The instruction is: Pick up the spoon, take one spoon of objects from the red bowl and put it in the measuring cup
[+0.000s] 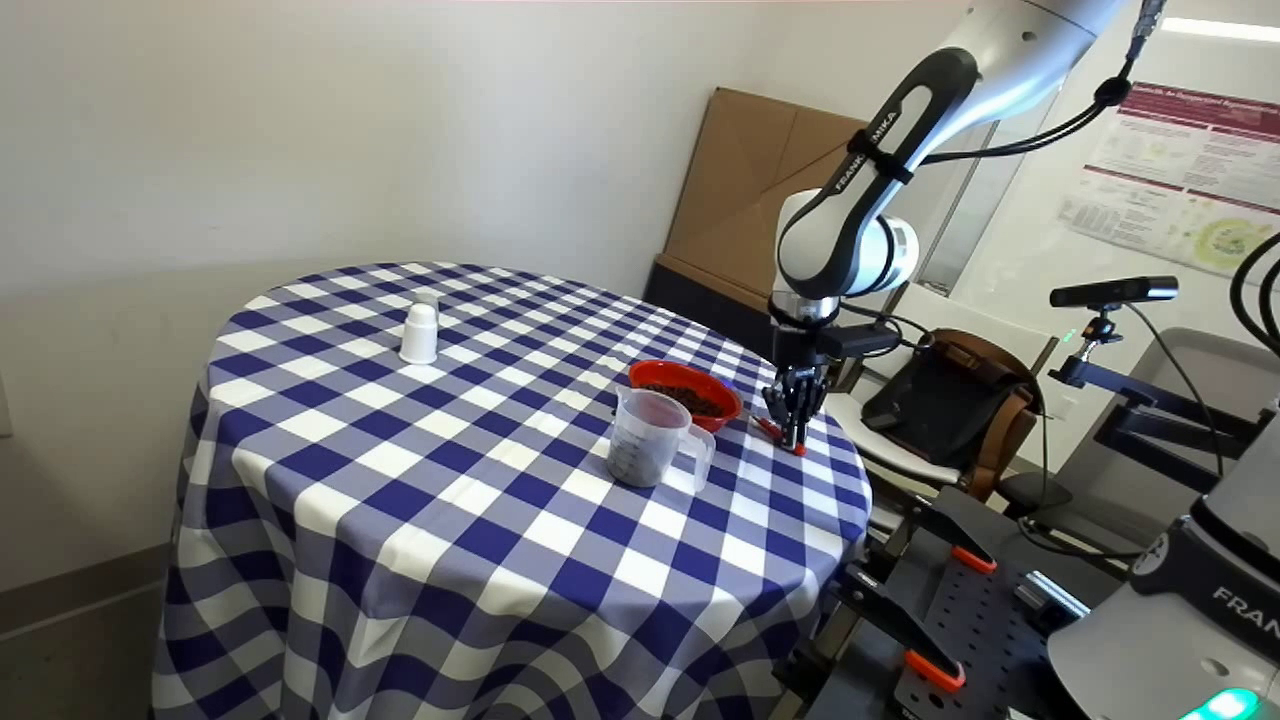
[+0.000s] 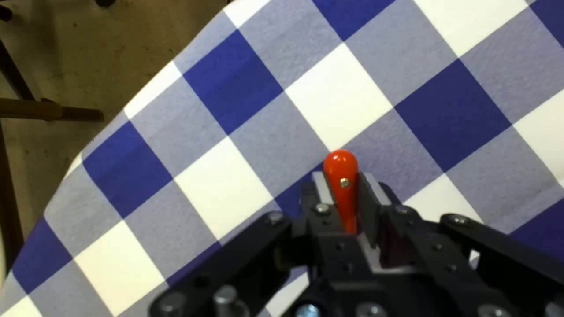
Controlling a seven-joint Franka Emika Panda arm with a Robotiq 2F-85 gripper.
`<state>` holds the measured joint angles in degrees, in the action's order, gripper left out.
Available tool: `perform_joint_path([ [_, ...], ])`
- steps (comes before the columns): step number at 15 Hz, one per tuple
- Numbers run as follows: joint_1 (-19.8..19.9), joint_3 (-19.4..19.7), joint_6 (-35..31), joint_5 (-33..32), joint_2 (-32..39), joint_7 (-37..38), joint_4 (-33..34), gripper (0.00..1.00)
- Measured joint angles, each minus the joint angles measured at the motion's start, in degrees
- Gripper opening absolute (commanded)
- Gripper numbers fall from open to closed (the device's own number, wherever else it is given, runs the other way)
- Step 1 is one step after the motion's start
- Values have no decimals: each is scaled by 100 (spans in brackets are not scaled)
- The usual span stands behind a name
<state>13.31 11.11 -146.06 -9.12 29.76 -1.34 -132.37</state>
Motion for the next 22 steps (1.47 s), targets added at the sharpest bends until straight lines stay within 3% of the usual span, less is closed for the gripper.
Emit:
perform_joint_path([
  [9, 111, -114, 14, 352, -333, -656, 8, 5],
  [14, 84, -15, 38, -428, -780, -1333, 116, 5],
  [18, 77, -174, 713, -485, -1112, -2172, 159, 5],
  [22, -163, -244, 1466, -669, -1246, -2172, 136, 5],
])
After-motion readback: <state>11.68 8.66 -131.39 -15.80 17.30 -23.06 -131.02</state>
